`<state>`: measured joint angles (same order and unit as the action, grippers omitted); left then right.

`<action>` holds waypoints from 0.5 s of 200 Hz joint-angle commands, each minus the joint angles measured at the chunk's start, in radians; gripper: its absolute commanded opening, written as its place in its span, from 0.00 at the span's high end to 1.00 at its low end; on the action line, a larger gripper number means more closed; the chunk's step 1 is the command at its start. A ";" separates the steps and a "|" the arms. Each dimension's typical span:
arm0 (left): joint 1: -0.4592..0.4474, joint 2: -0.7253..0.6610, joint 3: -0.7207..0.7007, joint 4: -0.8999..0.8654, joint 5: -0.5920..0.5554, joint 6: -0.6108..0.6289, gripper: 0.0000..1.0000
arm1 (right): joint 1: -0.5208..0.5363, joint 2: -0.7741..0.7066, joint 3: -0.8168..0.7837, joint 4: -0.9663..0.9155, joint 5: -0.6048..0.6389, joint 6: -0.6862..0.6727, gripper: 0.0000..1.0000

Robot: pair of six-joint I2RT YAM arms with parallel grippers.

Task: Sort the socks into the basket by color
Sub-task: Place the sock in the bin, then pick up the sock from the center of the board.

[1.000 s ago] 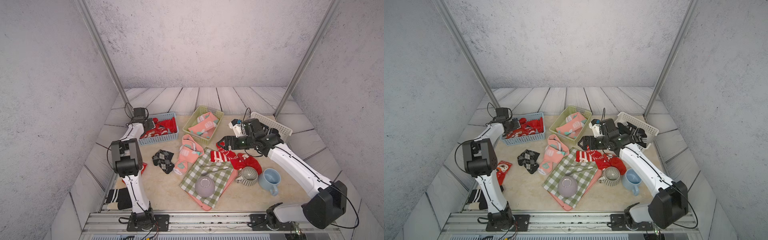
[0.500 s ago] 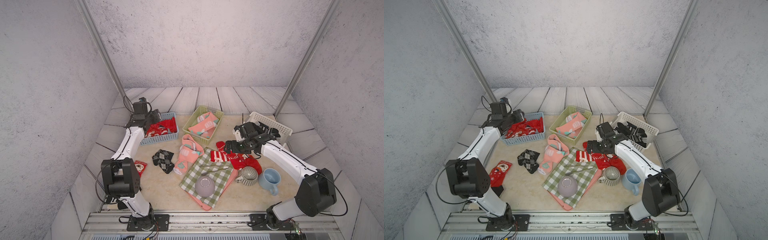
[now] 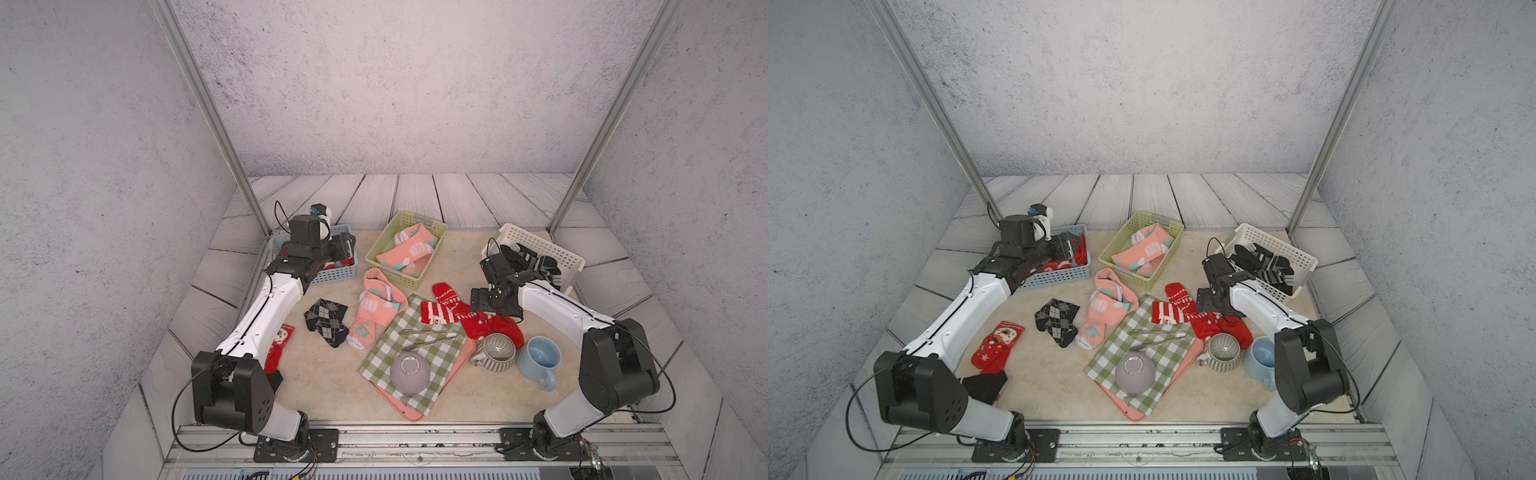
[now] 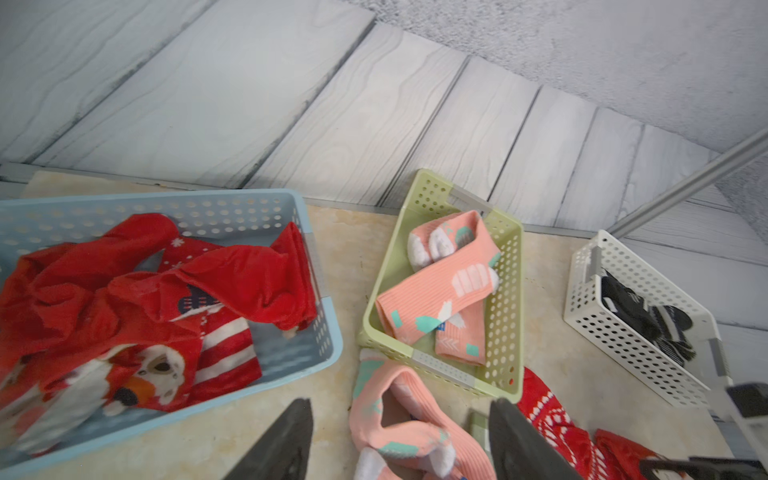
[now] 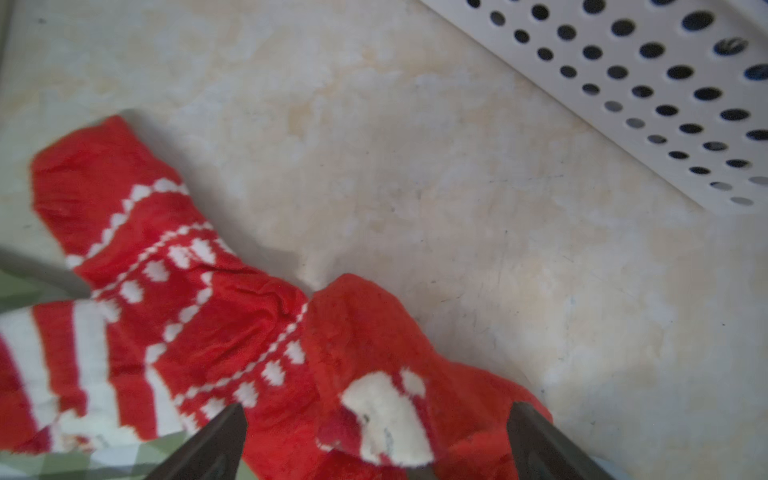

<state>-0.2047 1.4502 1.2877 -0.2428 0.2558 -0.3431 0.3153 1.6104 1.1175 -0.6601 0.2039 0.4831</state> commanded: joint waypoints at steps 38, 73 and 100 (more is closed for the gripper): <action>-0.044 -0.082 -0.081 -0.018 0.047 -0.024 0.30 | -0.020 0.047 -0.029 0.055 -0.021 0.003 0.30; -0.060 -0.082 -0.092 -0.004 0.057 -0.033 0.30 | -0.021 0.010 -0.044 0.060 -0.053 -0.007 0.70; -0.076 -0.077 -0.087 0.006 0.062 -0.036 0.30 | -0.021 -0.021 -0.046 0.052 -0.058 -0.014 0.95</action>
<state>-0.2630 1.3823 1.2049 -0.2504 0.3012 -0.3717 0.2970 1.6497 1.0748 -0.5995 0.1589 0.4789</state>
